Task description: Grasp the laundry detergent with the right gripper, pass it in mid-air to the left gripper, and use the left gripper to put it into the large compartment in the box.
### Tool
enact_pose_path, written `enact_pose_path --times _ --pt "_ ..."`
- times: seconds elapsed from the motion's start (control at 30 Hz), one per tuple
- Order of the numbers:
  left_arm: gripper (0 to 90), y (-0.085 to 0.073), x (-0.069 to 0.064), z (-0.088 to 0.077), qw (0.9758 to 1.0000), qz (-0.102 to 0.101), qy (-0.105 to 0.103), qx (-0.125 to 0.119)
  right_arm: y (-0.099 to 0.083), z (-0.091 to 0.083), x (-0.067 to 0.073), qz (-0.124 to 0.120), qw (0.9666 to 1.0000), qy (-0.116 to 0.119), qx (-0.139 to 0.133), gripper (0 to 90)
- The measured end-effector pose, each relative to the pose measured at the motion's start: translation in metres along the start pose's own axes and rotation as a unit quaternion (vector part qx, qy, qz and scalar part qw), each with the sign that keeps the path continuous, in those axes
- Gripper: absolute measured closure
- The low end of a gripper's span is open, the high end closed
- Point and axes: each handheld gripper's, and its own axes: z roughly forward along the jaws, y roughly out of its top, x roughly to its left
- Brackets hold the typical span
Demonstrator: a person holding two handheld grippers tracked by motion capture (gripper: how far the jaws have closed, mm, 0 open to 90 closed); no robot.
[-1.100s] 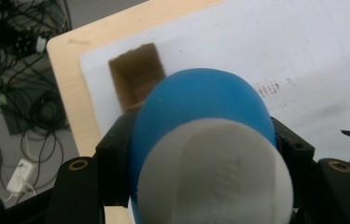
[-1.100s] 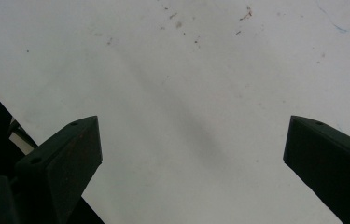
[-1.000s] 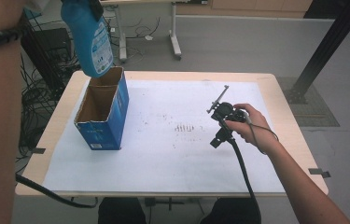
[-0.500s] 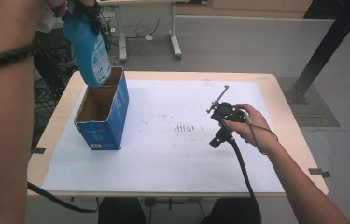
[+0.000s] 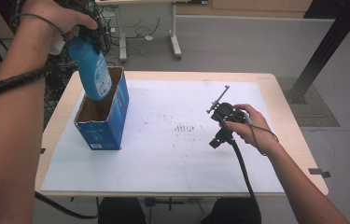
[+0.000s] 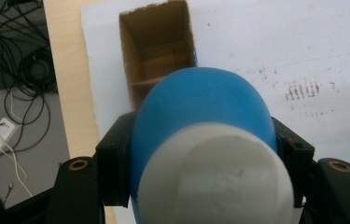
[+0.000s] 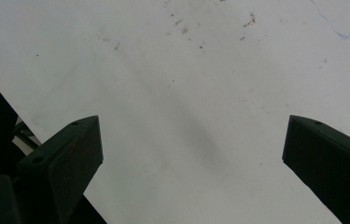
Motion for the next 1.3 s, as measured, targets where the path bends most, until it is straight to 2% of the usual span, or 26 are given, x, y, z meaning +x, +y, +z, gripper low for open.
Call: enact_pose_path --times 0.57,0.8,1.07,1.3 --pt "37.7 -0.012 0.011 0.055 0.9995 -0.021 0.004 0.025 0.002 0.001 0.004 -0.004 1.0000 -0.003 0.001 5.2" --pt "37.7 -0.014 0.009 0.073 0.9991 -0.024 0.006 0.033 0.002 0.002 0.004 -0.004 1.0000 0.001 -0.003 5.2" --pt "37.7 -0.019 0.009 0.094 0.9987 -0.037 0.006 0.036 0.002 0.003 0.005 -0.007 1.0000 0.002 -0.003 5.4" --pt "37.7 -0.021 0.011 0.106 0.9983 -0.045 0.005 0.037 0.001 0.003 0.005 -0.003 1.0000 0.002 -0.004 5.7"
